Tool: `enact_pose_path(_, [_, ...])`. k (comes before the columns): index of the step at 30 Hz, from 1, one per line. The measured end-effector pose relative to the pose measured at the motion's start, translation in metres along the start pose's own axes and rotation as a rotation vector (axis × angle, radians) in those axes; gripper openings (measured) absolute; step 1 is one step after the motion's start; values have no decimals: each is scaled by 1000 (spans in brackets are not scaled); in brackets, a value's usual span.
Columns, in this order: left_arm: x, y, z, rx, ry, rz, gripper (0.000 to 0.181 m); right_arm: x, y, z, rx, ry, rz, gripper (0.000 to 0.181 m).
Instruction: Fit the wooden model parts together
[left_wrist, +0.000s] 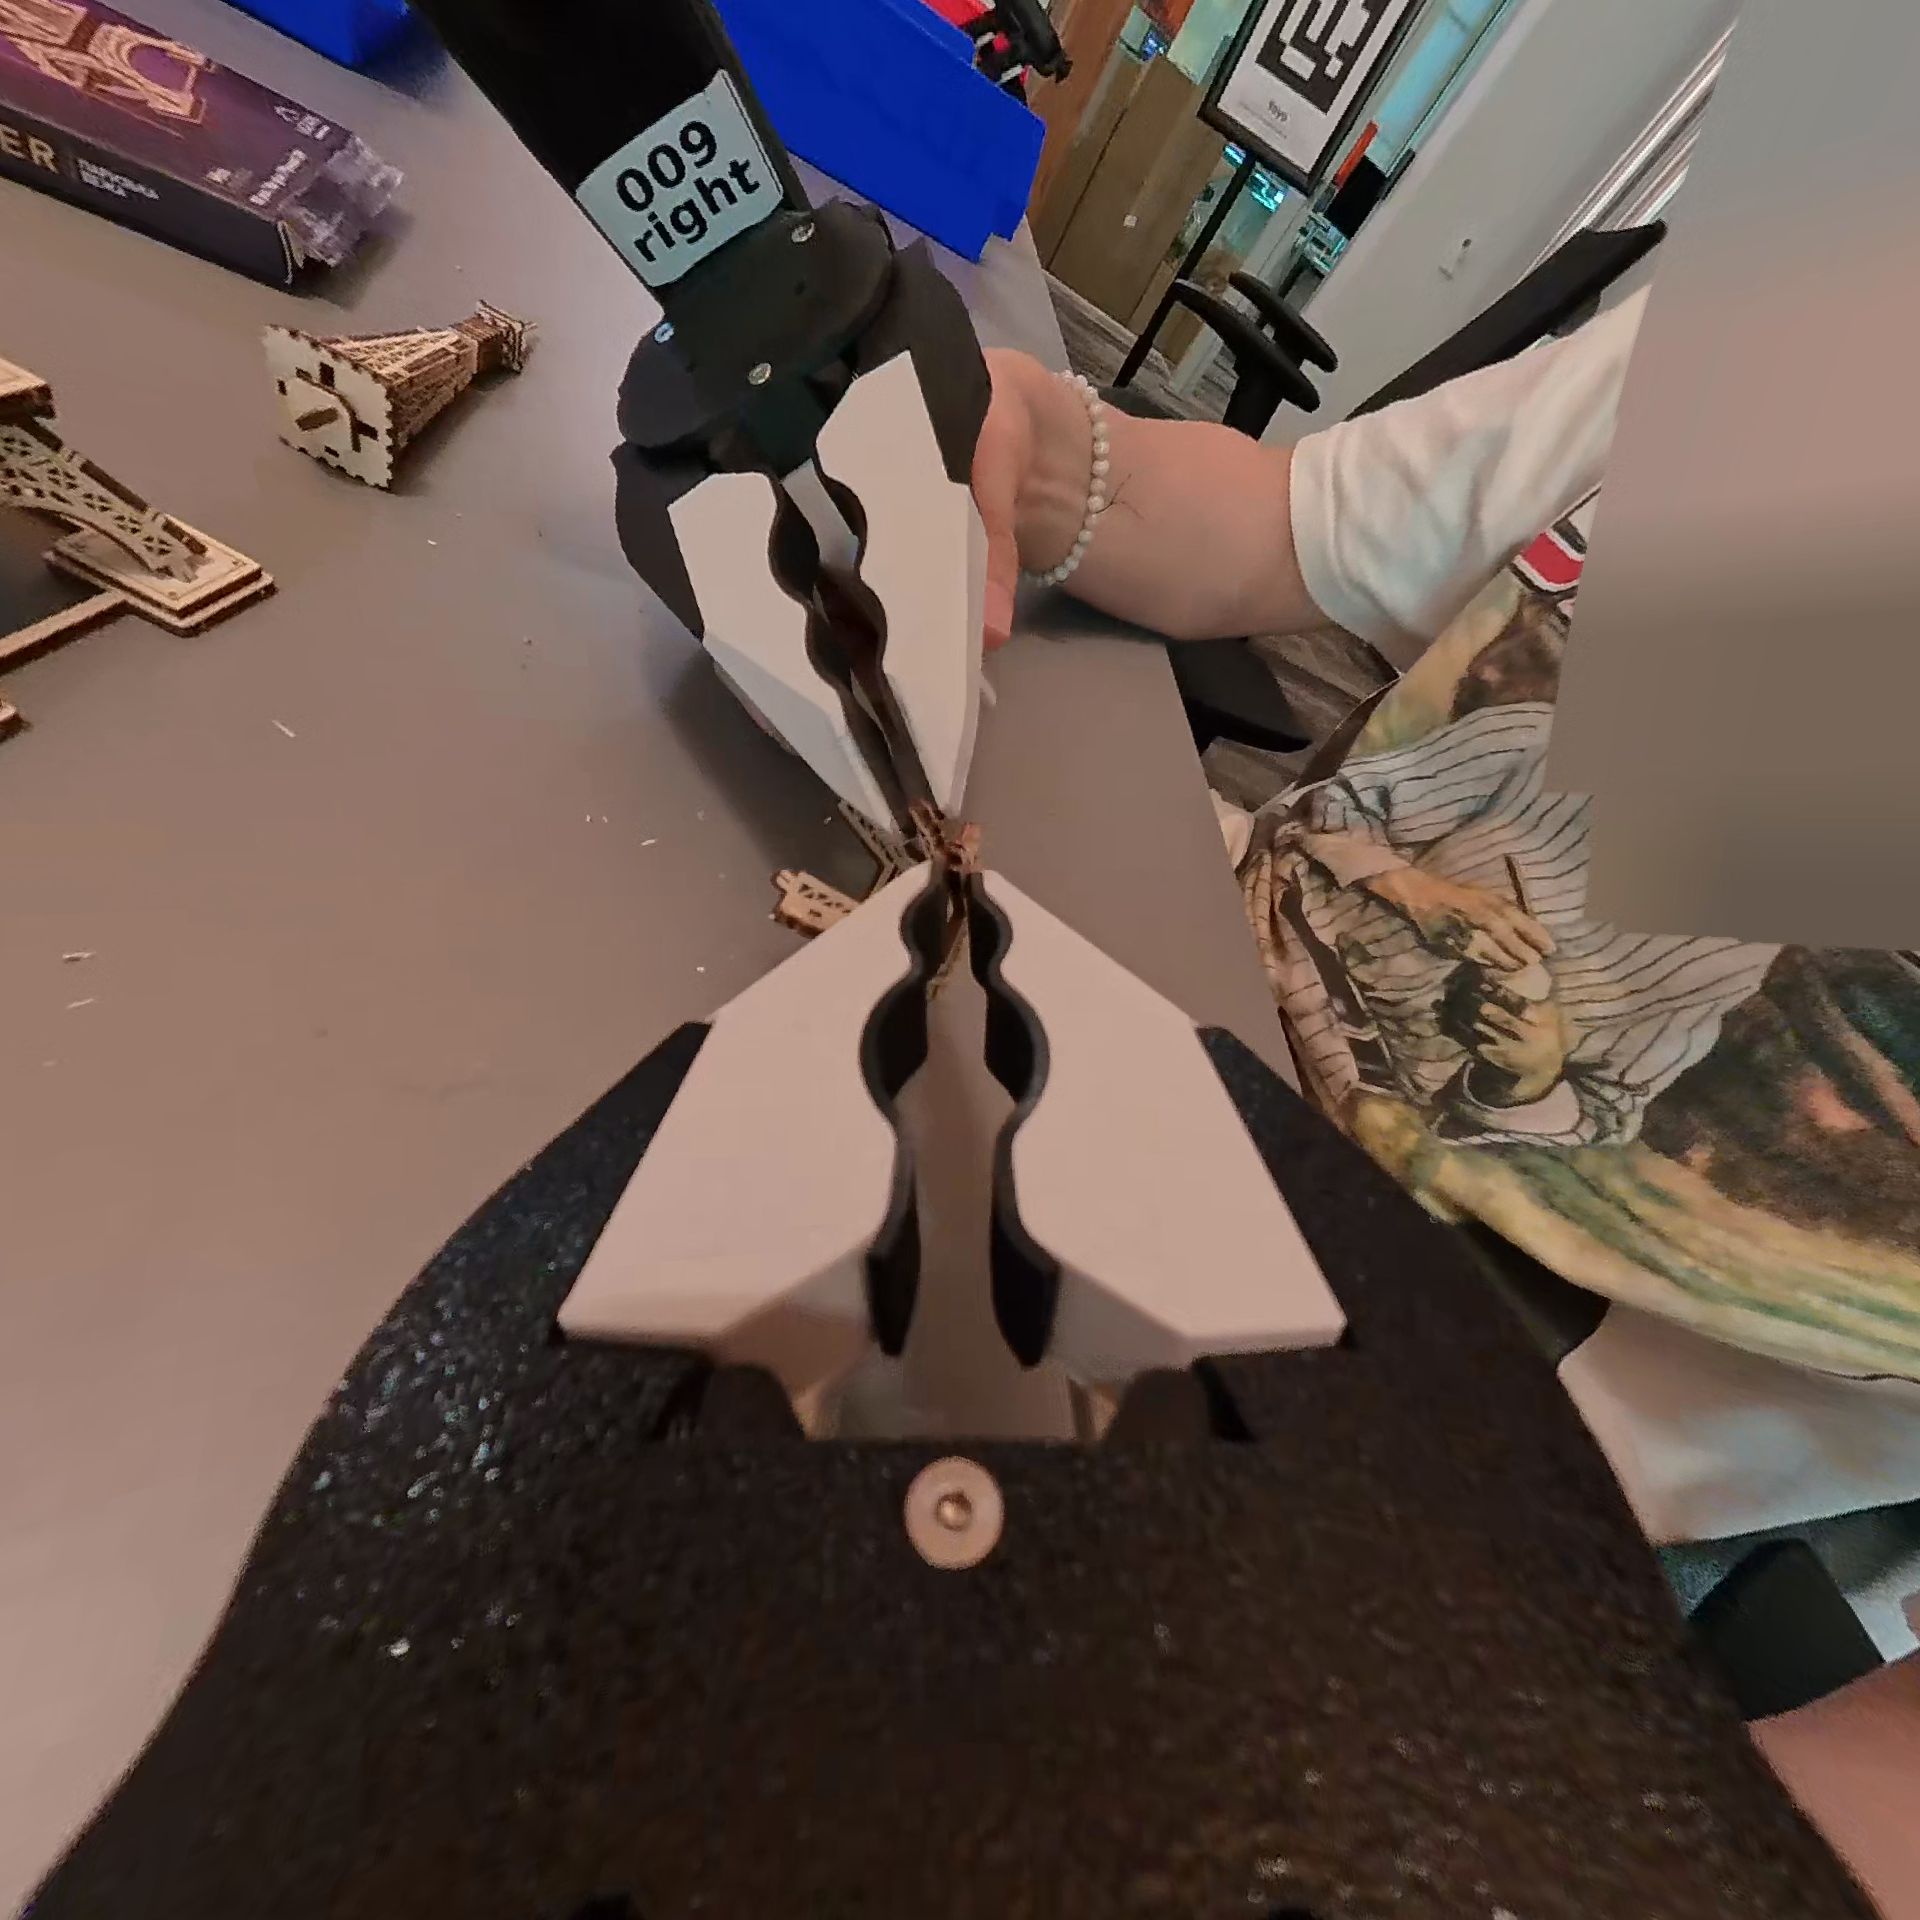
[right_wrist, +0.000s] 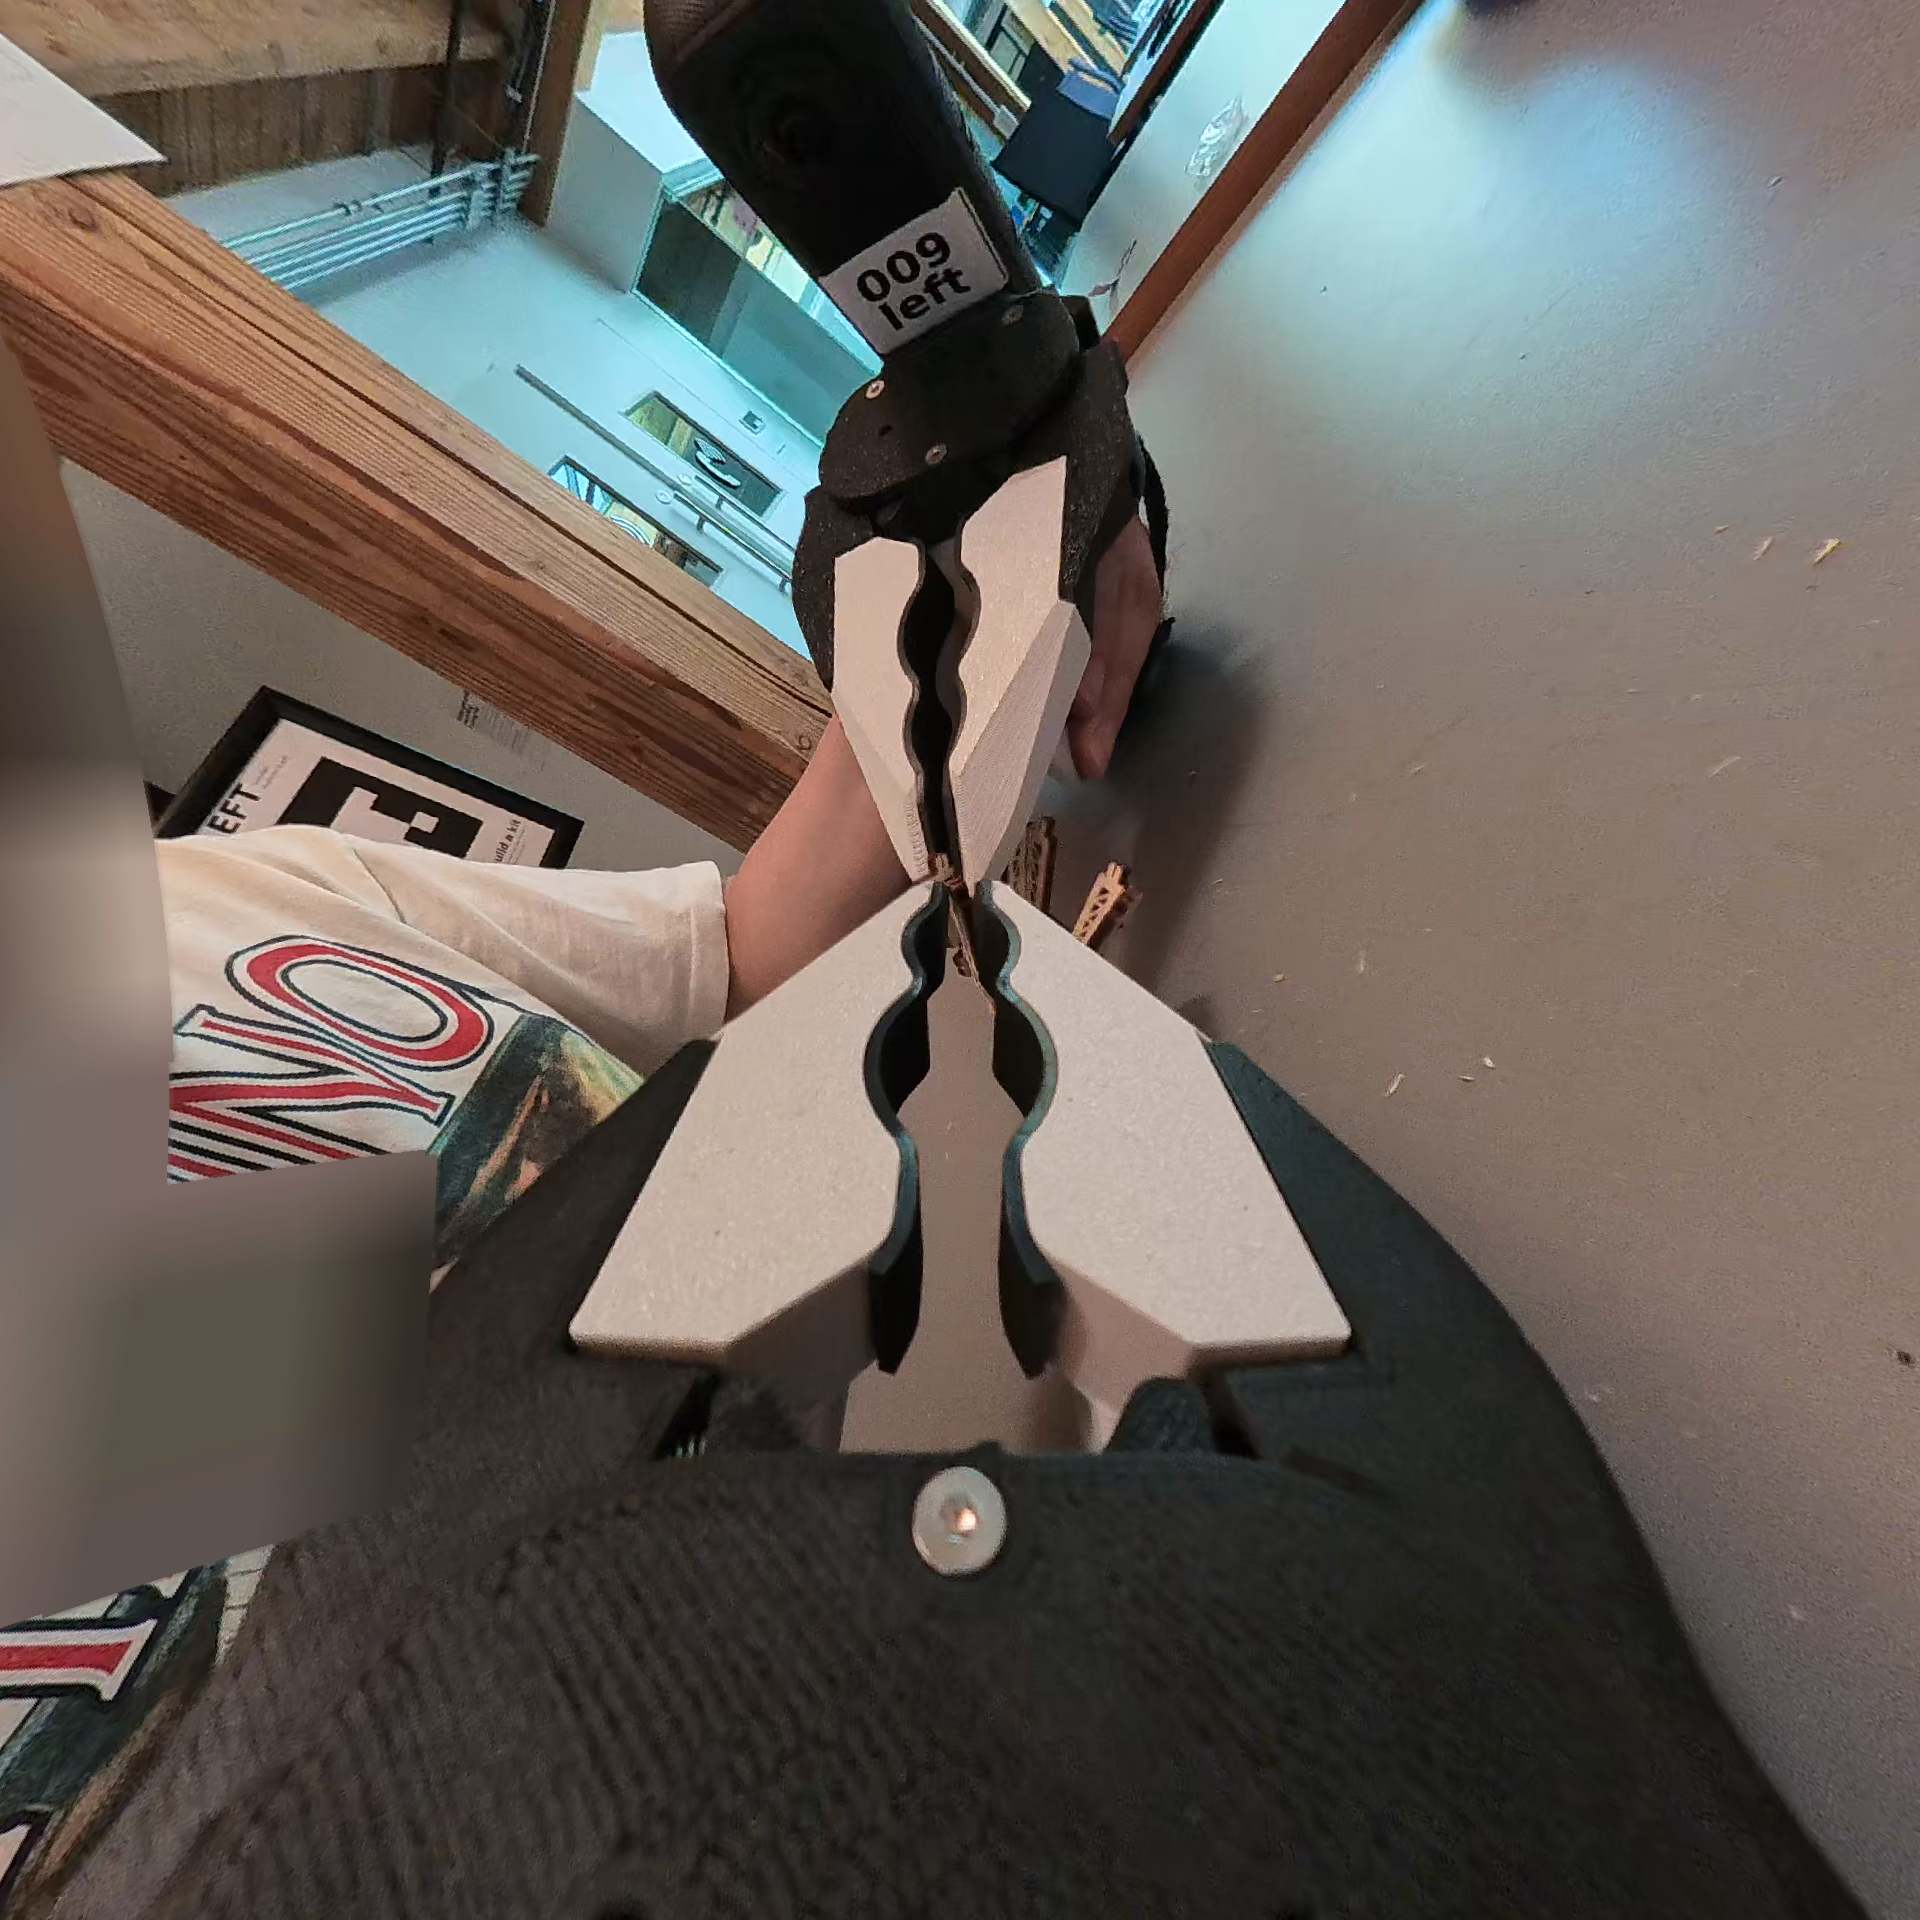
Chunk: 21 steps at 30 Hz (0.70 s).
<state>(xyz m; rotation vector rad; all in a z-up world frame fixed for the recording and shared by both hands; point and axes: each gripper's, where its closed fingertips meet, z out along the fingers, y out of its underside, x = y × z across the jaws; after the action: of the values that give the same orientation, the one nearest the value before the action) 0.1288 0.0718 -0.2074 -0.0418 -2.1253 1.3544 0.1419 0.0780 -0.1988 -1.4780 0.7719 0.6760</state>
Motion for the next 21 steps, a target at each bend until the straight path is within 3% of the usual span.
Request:
enact_pose_path(9, [12, -13, -5, 101, 102, -25, 0, -10, -8, -6, 56, -70, -13, 2])
enact_pose_path(17, [22, -23, -9, 172, 186, -59, 0, -20, -18, -11, 126, -115, -71, 17])
enact_pose_path(21, [22, -24, -12, 185, 192, -62, 0, -22, -16, -8, 113, -106, -119, 13])
